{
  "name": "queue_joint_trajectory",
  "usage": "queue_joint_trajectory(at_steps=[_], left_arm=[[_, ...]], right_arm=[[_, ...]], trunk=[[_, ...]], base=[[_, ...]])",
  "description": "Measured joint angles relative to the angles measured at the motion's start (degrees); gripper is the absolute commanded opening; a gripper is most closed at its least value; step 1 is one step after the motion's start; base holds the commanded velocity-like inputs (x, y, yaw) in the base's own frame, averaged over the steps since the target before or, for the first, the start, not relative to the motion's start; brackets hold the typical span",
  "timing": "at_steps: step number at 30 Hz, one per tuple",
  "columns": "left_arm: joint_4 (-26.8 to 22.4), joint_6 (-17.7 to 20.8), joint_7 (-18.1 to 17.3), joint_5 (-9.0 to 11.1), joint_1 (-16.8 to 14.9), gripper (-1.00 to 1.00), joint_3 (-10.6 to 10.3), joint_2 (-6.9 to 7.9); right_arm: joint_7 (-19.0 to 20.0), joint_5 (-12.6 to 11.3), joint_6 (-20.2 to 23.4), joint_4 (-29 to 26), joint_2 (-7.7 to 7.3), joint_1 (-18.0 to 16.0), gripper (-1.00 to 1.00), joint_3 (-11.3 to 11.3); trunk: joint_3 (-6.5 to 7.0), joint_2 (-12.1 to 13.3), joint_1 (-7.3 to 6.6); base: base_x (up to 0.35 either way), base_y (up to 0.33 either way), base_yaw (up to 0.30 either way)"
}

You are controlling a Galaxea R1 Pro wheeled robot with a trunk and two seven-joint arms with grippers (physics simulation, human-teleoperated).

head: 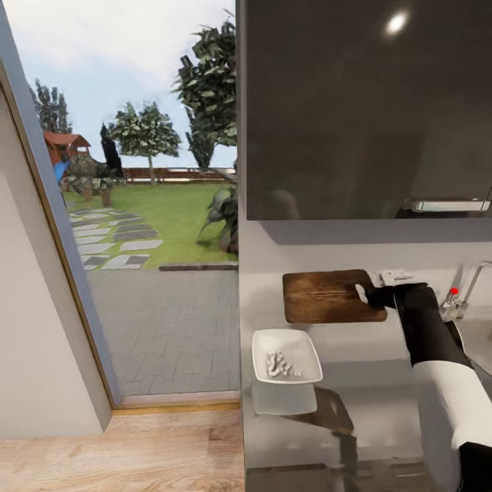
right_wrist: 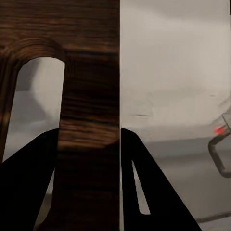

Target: In the kitchen, take the Vidalia onion out of the sink, dice it on the chopping board with the paring knife, put the diced onion into the bowl on the countertop, then place both the paring knife and the chopping board into the sink.

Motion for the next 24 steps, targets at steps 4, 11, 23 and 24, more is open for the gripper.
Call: queue_joint_trajectory(at_steps=[4,11,23,24], left_arm=[[0.01,0.00,-0.01,0.00,0.00,1.00,0.00,0.00],[0.06,0.00,-0.02,0.00,0.00,1.00,-0.02,-0.25],[0.02,0.02,-0.01,0.00,0.01,1.00,0.00,-0.35],[0.02,0.02,-0.02,0.00,0.00,1.00,0.00,-0.35]], right_arm=[[1.12,-0.23,-3.13,4.46,-0.70,0.04,-1.00,-1.36],[1.20,-0.21,-7.16,7.65,-0.84,0.02,-1.00,-3.92],[1.20,-0.20,-7.89,7.95,-0.75,-0.01,-1.00,-3.95],[1.20,-0.19,-7.95,7.95,-0.79,0.01,-1.00,-3.95]], trunk=[[-0.02,0.02,0.00],[0.00,0.01,0.00],[-0.01,0.01,0.03],[-0.01,0.01,0.03]], base=[[0.000,0.000,0.000],[-0.003,-0.017,0.000],[-0.173,-0.224,0.000],[-0.232,-0.238,0.000]])
